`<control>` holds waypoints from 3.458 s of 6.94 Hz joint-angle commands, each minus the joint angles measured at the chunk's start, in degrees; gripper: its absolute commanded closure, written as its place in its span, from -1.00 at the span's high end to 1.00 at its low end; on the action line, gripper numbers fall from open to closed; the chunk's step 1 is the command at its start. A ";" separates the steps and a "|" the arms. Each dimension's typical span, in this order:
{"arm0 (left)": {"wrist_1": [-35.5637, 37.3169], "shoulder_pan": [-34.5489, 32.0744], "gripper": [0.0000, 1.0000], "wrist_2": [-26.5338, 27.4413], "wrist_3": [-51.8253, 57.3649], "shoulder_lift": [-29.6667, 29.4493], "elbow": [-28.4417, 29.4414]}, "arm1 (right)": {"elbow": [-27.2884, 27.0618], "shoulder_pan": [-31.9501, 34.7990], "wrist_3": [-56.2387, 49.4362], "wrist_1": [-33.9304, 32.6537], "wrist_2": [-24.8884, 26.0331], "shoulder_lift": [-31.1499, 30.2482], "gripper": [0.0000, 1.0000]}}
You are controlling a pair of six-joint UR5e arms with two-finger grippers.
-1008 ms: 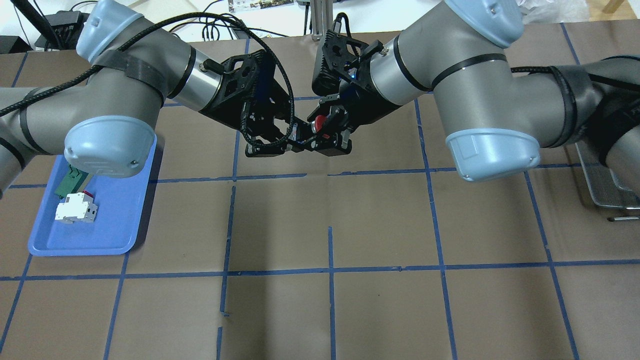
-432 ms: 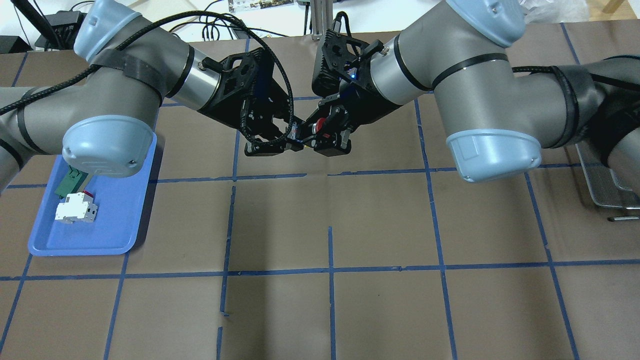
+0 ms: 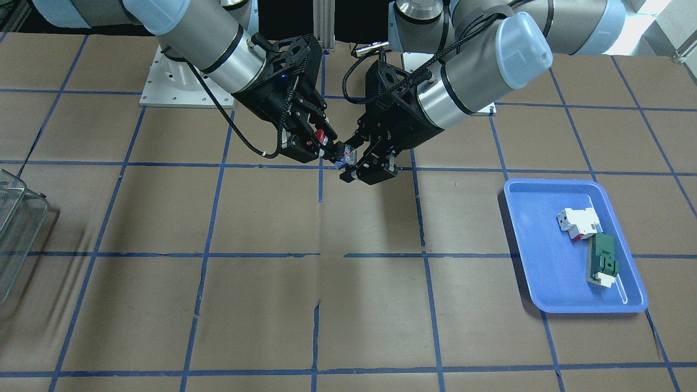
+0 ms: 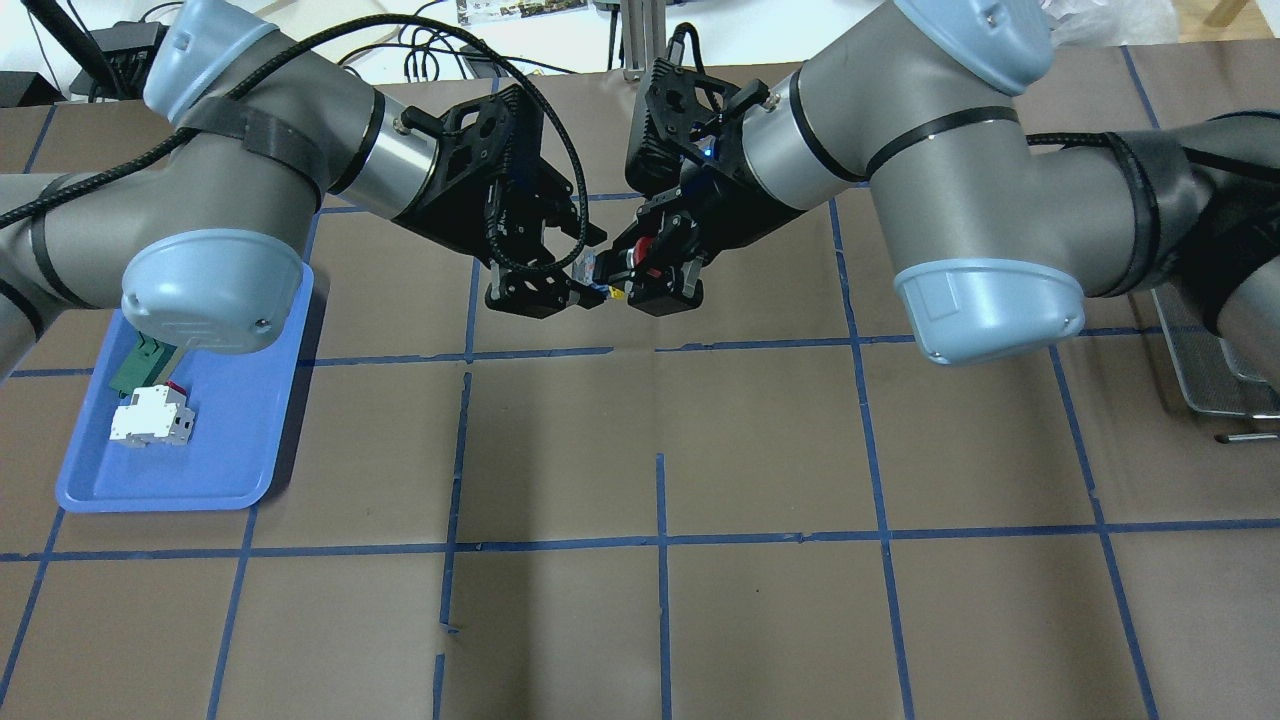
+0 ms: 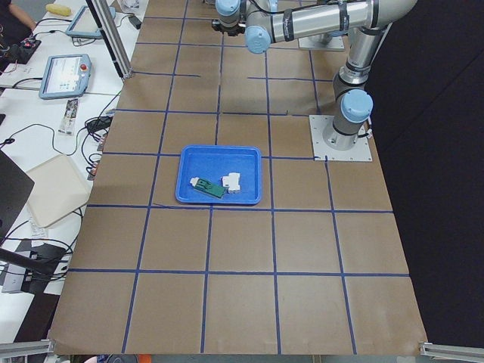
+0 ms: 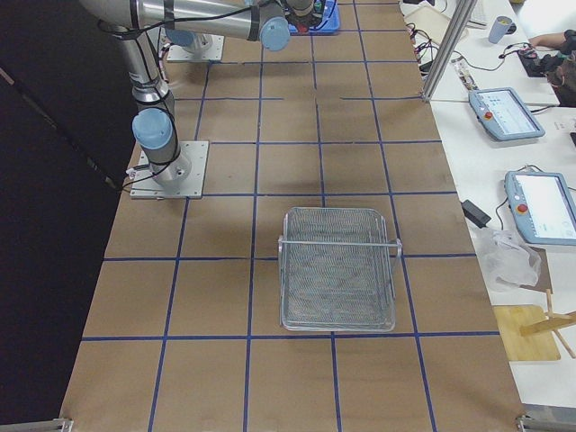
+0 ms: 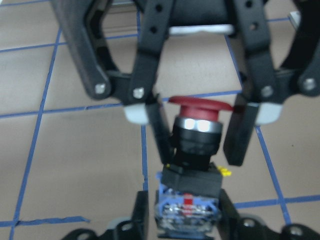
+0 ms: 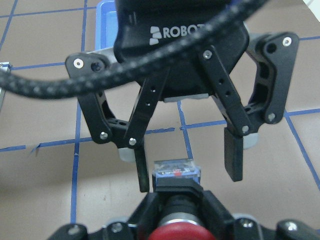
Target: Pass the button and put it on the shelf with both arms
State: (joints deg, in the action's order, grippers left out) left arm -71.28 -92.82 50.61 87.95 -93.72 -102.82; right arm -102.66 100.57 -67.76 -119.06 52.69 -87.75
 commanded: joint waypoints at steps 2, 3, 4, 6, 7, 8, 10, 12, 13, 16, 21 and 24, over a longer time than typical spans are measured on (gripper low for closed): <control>0.00 0.01 1.00 0.10 -2.61 0.03 -0.01 | 0.09 -0.02 -0.09 -0.03 -0.04 0.12 -0.78; 0.00 0.01 1.00 0.28 -2.61 0.03 -0.01 | 0.09 -0.28 -0.09 -0.03 0.22 0.21 -0.78; 0.00 0.09 1.00 0.45 -2.70 0.03 0.07 | 0.00 -1.50 -0.09 -0.03 1.09 0.12 -0.84; 0.00 0.53 1.00 0.81 -6.27 0.03 0.16 | 0.09 -5.79 -0.18 0.41 12.82 -1.10 -0.86; 0.00 0.53 1.00 1.07 -8.65 -0.06 0.68 | 0.09 -10.26 -0.18 1.02 19.14 -1.28 -0.86; -0.09 0.62 1.00 4.38 -13.29 -0.06 1.30 | 0.09 -15.09 -1.66 2.77 26.00 -1.28 -0.86; -0.44 0.27 1.00 11.61 -28.57 0.02 2.88 | 0.44 -25.90 -9.46 4.18 33.86 -1.37 -0.86; -0.96 -0.26 1.00 22.03 -32.20 0.11 3.76 | 3.94 -34.25 -19.81 6.21 39.32 -0.85 -0.85; -1.40 -0.34 1.00 22.25 -33.53 0.55 3.77 | 4.13 -41.17 -22.65 6.82 39.34 -0.84 -0.85; -2.46 -0.26 1.00 25.04 -37.57 3.27 3.41 | 9.81 -53.28 -37.94 -0.17 38.98 8.68 -0.83; -15.71 -0.52 1.00 35.79 -76.86 3.37 10.87 | 12.22 -53.28 -37.80 3.58 40.22 12.95 0.62; -15.73 -0.52 1.00 43.75 -80.74 4.51 9.92 | 13.26 -53.20 -37.80 7.32 40.13 12.35 1.00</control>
State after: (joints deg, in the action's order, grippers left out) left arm -87.04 -93.33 90.43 8.42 -89.68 -92.61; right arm -90.15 47.30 -105.56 -114.37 92.86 -74.82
